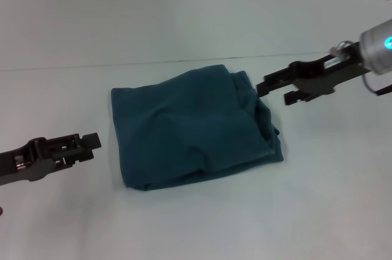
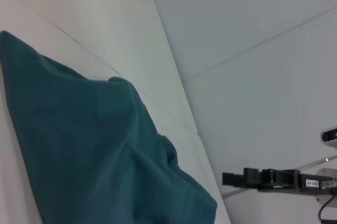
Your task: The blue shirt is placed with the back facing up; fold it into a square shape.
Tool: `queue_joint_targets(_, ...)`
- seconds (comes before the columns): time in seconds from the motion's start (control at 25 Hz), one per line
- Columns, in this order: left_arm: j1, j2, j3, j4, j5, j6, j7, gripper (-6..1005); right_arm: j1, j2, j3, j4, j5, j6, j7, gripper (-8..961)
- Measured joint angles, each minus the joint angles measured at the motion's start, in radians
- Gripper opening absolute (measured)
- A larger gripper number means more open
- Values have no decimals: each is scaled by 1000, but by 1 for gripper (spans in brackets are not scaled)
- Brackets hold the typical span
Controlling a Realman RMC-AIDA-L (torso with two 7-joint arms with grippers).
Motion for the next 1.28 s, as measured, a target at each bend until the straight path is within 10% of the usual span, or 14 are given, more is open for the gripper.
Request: queue_joint_targets(1.28,-10,-12,-45,-16,-7,-37,11,534,62,112,-98,203,66,317,129,865)
